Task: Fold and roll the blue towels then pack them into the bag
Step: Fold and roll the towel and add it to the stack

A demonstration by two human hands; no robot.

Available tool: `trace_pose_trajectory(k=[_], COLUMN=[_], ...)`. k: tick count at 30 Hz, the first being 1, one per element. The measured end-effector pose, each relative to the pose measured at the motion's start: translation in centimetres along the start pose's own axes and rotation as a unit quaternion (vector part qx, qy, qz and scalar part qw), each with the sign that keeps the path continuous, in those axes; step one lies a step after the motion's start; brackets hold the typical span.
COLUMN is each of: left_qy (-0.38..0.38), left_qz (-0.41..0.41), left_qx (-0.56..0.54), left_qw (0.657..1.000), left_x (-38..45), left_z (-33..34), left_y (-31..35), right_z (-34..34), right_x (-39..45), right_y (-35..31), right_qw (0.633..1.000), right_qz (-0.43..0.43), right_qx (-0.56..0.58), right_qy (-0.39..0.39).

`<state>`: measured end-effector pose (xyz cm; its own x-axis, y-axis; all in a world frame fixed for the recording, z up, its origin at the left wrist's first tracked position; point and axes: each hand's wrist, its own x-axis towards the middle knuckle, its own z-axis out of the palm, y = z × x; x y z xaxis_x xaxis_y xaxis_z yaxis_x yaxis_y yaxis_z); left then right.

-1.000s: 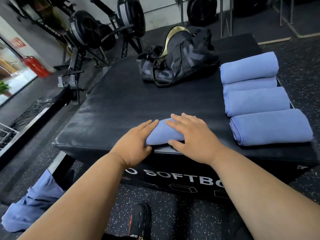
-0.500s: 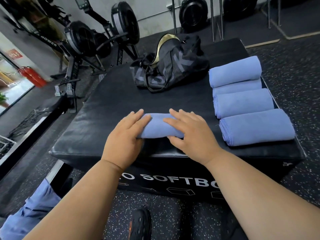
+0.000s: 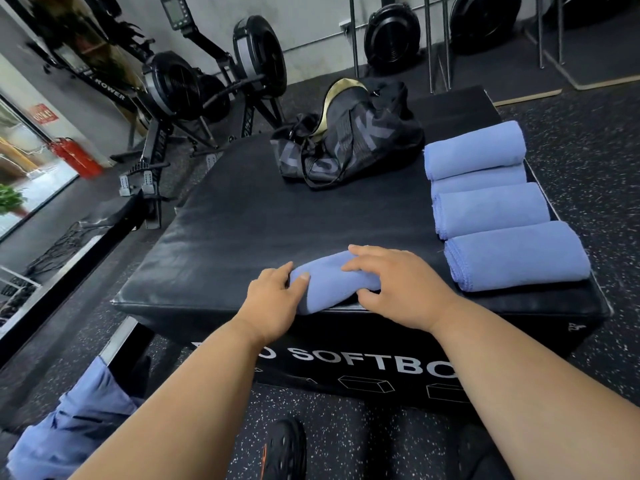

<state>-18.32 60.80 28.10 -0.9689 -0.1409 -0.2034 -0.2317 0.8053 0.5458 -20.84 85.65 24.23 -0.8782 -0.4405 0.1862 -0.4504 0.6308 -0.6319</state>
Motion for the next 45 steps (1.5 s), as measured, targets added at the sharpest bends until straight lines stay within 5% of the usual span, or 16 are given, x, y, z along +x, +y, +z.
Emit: trace_pose_trajectory(k=[12, 20, 24, 28, 31, 34, 41, 45], left_qy=[-0.073, 0.025, 0.054, 0.047, 0.038, 0.006, -0.059, -0.063], left_qz=[-0.027, -0.021, -0.042, -0.032, -0.033, -0.004, 0.041, 0.034], left_qx=[0.161, -0.113, -0.320, -0.402, -0.469, -0.506, -0.532, -0.474], left_qw=[0.984, 0.993, 0.945, 0.914, 0.882, 0.862, 0.844, 0.878], left_x=[2.9, 0.8, -0.2, -0.8, -1.4, -2.0, -1.9, -0.7], left_z=[-1.3, -0.4, 0.3, 0.7, 0.2, -1.0, -1.4, 0.2], left_y=[2.2, 1.3, 0.5, 1.0, 2.3, 4.4, 8.4, 9.5], right_z=[-1.3, -1.2, -0.9, -1.2, -1.7, -2.9, -5.9, -7.0], right_x=[-0.9, -1.2, -1.0, -1.4, -1.9, -2.3, -3.5, -4.2], right_y=[-0.7, -1.0, -1.1, -1.5, -2.4, -3.4, -3.6, -1.9], right_qw=[0.999, 0.997, 0.996, 0.993, 0.985, 0.950, 0.807, 0.843], right_qz=[0.038, 0.060, 0.072, 0.093, 0.119, 0.173, 0.274, 0.206], right_qx=[-0.005, 0.029, 0.047, 0.067, 0.097, 0.199, 0.505, 0.439], right_qy=[-0.026, -0.029, -0.020, -0.012, 0.074, 0.170, 0.136, 0.234])
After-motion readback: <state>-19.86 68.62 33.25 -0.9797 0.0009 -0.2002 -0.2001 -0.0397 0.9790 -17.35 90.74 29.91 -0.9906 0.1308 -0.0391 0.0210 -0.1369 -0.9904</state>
